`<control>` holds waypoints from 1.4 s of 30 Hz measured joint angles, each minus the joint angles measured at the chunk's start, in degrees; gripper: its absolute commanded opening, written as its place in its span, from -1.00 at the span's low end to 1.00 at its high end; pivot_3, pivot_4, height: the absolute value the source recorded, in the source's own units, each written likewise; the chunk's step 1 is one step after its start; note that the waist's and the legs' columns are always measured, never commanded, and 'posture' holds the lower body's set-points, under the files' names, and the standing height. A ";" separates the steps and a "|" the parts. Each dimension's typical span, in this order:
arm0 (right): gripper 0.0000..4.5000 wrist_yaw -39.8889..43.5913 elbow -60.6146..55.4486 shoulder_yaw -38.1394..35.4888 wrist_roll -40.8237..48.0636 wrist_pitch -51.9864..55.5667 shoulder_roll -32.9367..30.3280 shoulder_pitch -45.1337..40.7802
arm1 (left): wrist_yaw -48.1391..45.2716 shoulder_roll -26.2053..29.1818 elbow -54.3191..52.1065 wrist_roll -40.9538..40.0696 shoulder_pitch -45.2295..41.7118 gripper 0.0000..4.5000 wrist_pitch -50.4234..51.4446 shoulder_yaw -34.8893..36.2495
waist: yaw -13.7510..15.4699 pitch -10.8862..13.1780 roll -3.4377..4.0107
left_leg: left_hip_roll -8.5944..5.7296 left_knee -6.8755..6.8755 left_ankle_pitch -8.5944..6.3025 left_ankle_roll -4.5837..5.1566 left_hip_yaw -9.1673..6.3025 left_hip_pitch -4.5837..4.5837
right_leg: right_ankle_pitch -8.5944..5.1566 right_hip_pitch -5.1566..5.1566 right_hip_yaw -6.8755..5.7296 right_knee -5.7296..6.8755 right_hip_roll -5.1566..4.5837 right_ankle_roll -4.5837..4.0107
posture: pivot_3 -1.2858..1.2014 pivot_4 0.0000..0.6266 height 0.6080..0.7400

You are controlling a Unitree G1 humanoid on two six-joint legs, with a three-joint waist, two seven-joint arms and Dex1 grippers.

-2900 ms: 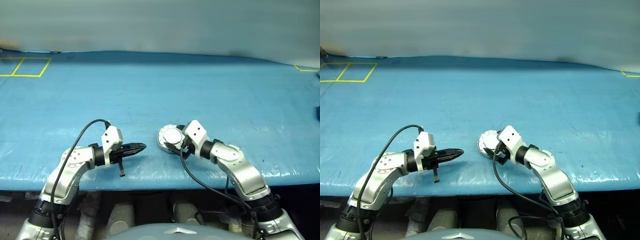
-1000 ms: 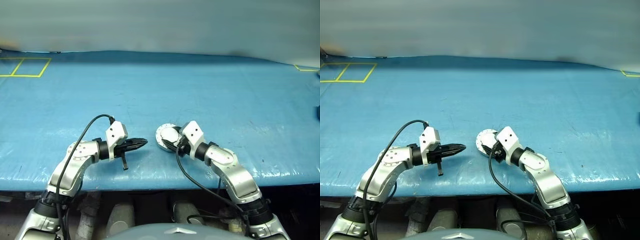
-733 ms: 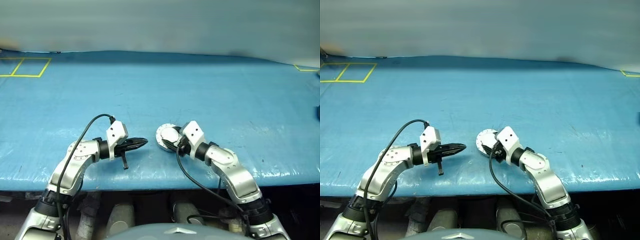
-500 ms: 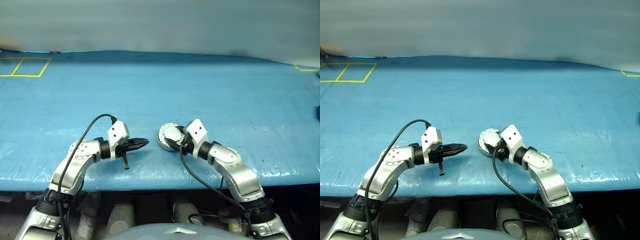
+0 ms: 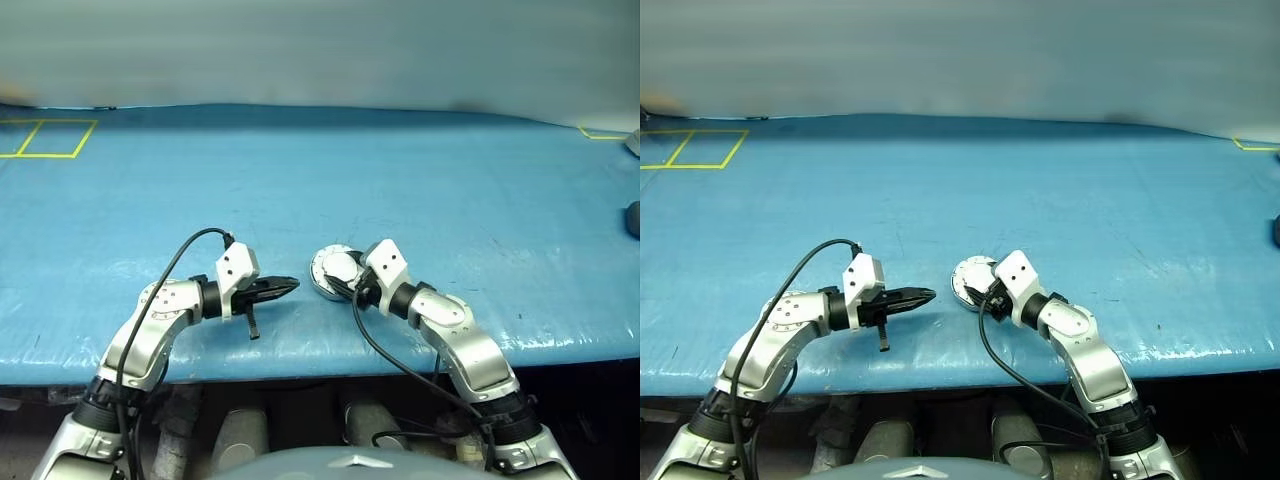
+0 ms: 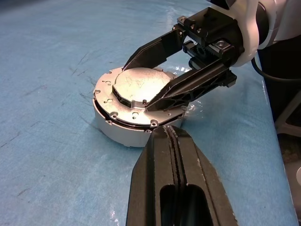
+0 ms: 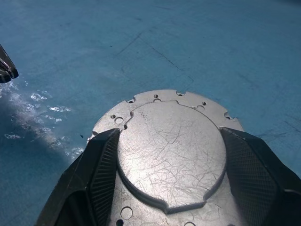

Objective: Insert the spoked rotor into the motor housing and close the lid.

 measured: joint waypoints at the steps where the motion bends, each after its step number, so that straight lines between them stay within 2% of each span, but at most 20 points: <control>1: 0.35 0.04 0.01 -0.09 0.17 0.06 0.02 0.00 | 0.08 0.00 0.65 0.08 0.07 -1.00 -0.11 0.01 | 0.01 0.00 0.00 | 0.00 0.00 0.00 0.00 0.00 0.00 | 0.00 0.00 0.00 0.00 0.00 0.00 | 0.03 -0.52 1.00; 22: 0.35 -1.84 2.63 2.13 -0.95 2.14 3.37 -2.37 | 1.38 -0.09 2.85 1.41 1.20 -1.00 -1.30 0.27 | -1.26 -0.18 -0.26 | 0.25 -0.02 0.03 -0.02 0.20 0.27 | 0.08 0.06 0.01 0.01 0.12 -0.23 | 0.03 -0.52 1.00; 29: 0.35 -4.98 5.00 3.58 -2.92 2.15 5.16 -3.21 | 1.43 -0.30 2.84 1.39 1.41 -1.00 -1.29 0.27 | -1.72 -0.22 -0.34 | 0.31 -0.17 0.05 -0.02 0.29 1.19 | 0.01 0.60 0.06 -0.14 0.09 -0.35 | 0.03 -0.52 1.00; 40: 0.35 -5.67 5.12 4.61 -3.31 3.37 4.97 -3.78 | 2.18 -1.31 2.95 2.03 1.23 -1.00 -1.91 0.26 | -1.75 -0.50 -0.61 | 0.33 -0.22 0.05 -0.02 0.35 1.22 | 0.02 0.58 0.12 -0.26 0.04 -0.34 | 0.03 -0.52 1.00; 42: 0.35 -5.56 4.67 4.47 -3.28 3.37 4.46 -3.44 | 4.02 -2.97 4.09 2.26 -0.45 -1.00 -2.02 0.30 | -1.57 -0.51 -0.61 | 0.31 -0.23 0.05 -0.02 0.35 1.21 | 0.01 0.58 0.11 -0.29 0.02 -0.34 | 0.03 -0.52 1.00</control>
